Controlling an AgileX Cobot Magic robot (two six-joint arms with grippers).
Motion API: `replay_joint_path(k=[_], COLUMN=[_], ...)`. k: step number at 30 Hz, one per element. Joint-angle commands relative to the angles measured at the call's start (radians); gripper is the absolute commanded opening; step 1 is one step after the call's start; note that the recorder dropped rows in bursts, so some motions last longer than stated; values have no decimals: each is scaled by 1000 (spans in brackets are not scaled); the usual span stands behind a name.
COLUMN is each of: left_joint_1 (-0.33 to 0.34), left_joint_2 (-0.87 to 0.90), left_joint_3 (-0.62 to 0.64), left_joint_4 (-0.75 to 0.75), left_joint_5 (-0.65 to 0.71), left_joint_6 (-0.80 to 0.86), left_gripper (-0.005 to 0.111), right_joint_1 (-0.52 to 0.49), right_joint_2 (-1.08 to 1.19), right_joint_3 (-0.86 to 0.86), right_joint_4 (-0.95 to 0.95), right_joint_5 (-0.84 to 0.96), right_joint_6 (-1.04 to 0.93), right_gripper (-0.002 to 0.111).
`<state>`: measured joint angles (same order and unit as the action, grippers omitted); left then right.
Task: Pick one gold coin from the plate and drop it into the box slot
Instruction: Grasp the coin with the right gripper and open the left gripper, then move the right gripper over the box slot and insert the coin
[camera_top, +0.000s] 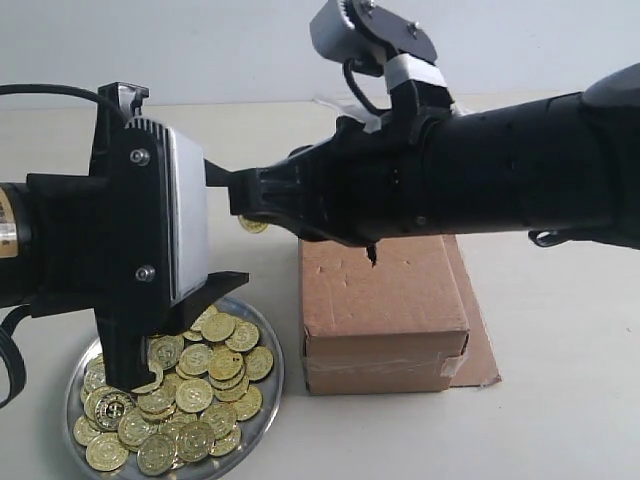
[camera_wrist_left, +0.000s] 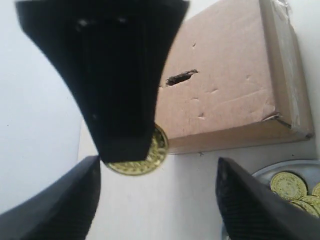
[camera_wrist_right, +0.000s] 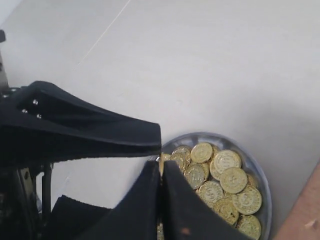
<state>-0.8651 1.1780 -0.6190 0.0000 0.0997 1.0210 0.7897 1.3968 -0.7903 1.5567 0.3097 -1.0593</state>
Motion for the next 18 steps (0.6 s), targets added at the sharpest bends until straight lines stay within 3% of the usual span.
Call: replay_joint_path(k=[1,6,11,15,18], left_joint_1=[20,66,113,119,119], left_joint_2=[-9,-50,-131,-198,-232], left_joint_3=[2,2,2,2,2], left_joint_4=[-15,-15,-15,-15,-15], left_joint_5=[15,83,153,224,291], left_joint_6=[-23,-187,-282,-317,-323], left_gripper=[70,70,69,55,47], right_joint_1=[2,2,2,2,2], right_joint_2=[-61,-69,-66,-12,52], right_joint_3=[-6,-6,-18,-113,-215], right_joint_4=[-119,-519,-1094,-1634,-1867], right_joint_5=[-62,-106,-105,107,318], right_joint_6=[89,459,989,1432,1644], right_gripper=[0,0,0,0,0])
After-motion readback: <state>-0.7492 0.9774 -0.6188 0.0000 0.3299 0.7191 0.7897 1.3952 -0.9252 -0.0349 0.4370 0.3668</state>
